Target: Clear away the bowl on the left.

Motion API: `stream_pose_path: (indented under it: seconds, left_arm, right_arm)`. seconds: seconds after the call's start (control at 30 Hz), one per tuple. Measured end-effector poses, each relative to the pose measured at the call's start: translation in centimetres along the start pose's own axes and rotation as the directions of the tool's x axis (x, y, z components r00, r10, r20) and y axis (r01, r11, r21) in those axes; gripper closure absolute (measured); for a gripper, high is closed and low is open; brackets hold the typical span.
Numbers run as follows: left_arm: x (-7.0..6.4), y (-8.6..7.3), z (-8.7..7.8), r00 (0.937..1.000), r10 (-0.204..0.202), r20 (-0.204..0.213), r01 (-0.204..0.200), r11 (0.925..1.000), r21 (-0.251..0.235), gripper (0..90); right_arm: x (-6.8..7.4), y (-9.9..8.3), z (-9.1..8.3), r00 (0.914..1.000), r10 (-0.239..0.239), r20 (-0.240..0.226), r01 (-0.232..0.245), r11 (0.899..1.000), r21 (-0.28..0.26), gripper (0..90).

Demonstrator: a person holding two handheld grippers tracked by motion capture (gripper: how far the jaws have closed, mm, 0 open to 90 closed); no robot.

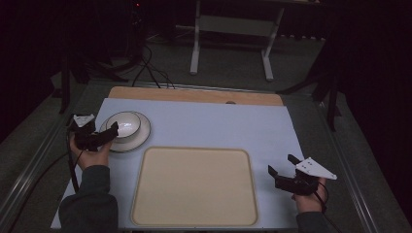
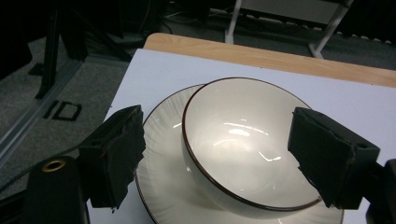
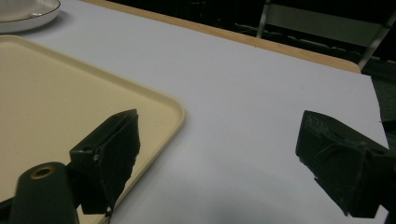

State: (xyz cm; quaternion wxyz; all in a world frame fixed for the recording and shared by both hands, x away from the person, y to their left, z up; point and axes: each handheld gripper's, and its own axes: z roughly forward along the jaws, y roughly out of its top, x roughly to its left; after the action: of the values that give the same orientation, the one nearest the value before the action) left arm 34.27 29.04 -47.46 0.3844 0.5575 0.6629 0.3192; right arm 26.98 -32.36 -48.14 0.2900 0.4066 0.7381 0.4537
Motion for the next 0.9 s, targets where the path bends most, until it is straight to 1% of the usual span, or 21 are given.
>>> stream_pose_path:
  seconds: [0.17, 0.27, 0.43, 0.5, 0.53, 0.57, 0.73, 0.83, 0.9]
  left_arm:
    - [0.2, 0.0, 0.8, 0.9999, -0.006, -0.01, 0.006, 0.9998, 0.017, 20.0]
    - [0.4, 0.1, 1.3, 0.9998, -0.017, -0.013, 0.018, 0.9992, 0.035, 21.5]
    - [0.6, 0.5, 1.9, 0.9992, -0.024, -0.032, 0.026, 0.9984, 0.05, 21.7]
    - [0.8, 0.6, 2.1, 0.9988, -0.038, -0.032, 0.039, 0.9981, 0.047, 21.8]
    - [0.9, 0.5, 2.4, 0.9982, -0.045, -0.041, 0.047, 0.9975, 0.053, 21.9]
    - [0.9, 0.5, 2.5, 0.9981, -0.043, -0.043, 0.046, 0.997, 0.062, 21.9]
    - [0.8, 0.1, 3.3, 0.9985, -0.036, -0.041, 0.04, 0.9955, 0.086, 23.4]
    - [0.7, 0.0, 3.6, 0.9984, -0.042, -0.039, 0.045, 0.9941, 0.099, 25.2]
    - [0.7, -0.2, 4.1, 0.9984, -0.05, -0.027, 0.053, 0.9904, 0.127, 28.7]
  right_arm:
    - [0.0, 0.0, 0.0, 1.0, 0.001, -0.001, -0.001, 1.0, -0.001, 13.4]
    - [-0.1, 0.0, -0.1, 1.0, 0.004, 0.002, -0.004, 1.0, -0.003, 13.4]
    - [-0.1, 0.0, -0.1, 1.0, 0.004, 0.003, -0.004, 1.0, -0.003, 13.4]
    - [-0.1, 0.0, -0.1, 1.0, 0.0, 0.003, 0.0, 1.0, -0.002, 13.5]
    - [-0.1, 0.0, 0.0, 1.0, -0.001, 0.002, 0.001, 1.0, -0.001, 13.5]
    - [-0.1, 0.0, -0.1, 1.0, -0.001, 0.002, 0.001, 1.0, -0.001, 13.5]
    - [-0.1, 0.0, -0.1, 1.0, -0.001, 0.002, 0.001, 1.0, -0.002, 13.5]
    - [-0.1, 0.0, -0.1, 1.0, -0.001, 0.002, 0.001, 1.0, -0.002, 13.4]
    - [-0.1, 0.0, -0.1, 1.0, -0.001, 0.001, 0.001, 1.0, -0.002, 13.5]
